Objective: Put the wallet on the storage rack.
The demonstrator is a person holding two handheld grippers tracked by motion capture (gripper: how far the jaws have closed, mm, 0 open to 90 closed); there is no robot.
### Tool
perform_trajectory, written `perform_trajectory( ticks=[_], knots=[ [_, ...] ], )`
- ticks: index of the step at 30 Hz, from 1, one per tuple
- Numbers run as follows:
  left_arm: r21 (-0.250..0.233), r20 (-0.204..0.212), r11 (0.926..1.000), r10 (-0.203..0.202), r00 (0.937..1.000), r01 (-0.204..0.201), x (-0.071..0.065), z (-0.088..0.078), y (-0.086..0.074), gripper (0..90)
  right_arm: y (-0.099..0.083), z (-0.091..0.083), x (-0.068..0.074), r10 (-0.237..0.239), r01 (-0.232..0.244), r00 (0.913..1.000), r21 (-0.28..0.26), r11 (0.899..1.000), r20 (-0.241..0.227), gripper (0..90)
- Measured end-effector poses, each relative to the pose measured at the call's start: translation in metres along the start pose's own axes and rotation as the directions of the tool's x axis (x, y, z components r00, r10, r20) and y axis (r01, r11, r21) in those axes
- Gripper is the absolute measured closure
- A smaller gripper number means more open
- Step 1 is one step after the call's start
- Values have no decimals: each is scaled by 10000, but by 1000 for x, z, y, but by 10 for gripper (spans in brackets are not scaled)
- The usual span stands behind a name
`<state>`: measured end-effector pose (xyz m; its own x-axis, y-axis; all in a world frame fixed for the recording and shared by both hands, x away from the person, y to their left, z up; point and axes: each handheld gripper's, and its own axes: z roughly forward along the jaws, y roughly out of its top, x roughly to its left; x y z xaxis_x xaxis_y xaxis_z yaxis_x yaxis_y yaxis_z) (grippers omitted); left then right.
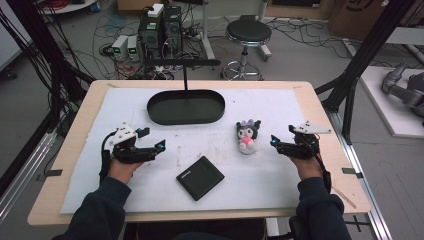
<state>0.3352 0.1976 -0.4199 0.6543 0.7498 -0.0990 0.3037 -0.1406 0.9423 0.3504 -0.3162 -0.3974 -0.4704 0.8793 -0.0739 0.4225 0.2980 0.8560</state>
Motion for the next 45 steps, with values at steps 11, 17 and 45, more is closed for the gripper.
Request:
perform_trajectory(
  ticks=[11, 17, 45],
  knots=[
    [1205, 2318, 9921, 65, 9727, -353, -31, 21, -4, 384, 4, 10, 4, -511, 510, 9987, 50, 9987, 19, 236],
    [2171, 3024, 9742, -78, 9532, -609, -48, 38, -10, 427, 2, 3, 2, -425, 425, 9991, -142, 9990, -24, 236],
    [3131, 3322, 9488, -1519, 9309, 431, -47, 50, -15, 836, 2, 6, 3, -390, 389, 9992, -23, 9992, -35, 236]
  ],
)
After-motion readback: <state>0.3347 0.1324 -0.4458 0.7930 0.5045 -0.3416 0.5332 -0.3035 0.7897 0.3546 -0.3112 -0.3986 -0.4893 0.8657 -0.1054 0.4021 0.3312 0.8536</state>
